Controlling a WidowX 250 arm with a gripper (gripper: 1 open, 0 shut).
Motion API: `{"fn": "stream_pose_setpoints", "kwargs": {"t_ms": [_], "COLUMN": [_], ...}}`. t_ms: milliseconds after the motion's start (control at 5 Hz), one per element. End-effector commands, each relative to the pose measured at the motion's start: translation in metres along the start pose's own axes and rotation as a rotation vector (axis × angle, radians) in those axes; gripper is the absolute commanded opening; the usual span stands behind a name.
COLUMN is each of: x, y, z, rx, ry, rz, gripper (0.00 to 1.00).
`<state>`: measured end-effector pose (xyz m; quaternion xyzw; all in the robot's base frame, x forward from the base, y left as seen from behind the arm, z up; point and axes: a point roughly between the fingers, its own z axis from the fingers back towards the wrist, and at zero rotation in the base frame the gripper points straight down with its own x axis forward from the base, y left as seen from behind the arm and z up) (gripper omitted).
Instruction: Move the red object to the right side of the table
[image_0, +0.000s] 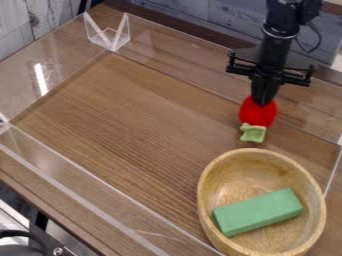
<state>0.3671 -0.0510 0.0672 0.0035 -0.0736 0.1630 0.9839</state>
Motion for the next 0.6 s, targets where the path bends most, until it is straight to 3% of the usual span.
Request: {"fn": "stream_pose_setpoints", "kwargs": {"t_ms": [0, 400], "x": [0.0128, 0.0087], "y": [0.0041, 0.0096], "z": [0.0125, 0.0159], "rx": [-0.014, 0.004], "ry": [-0.048, -0.054], "rz": [0.017, 0.024], "gripper": [0.00, 0.00]}}
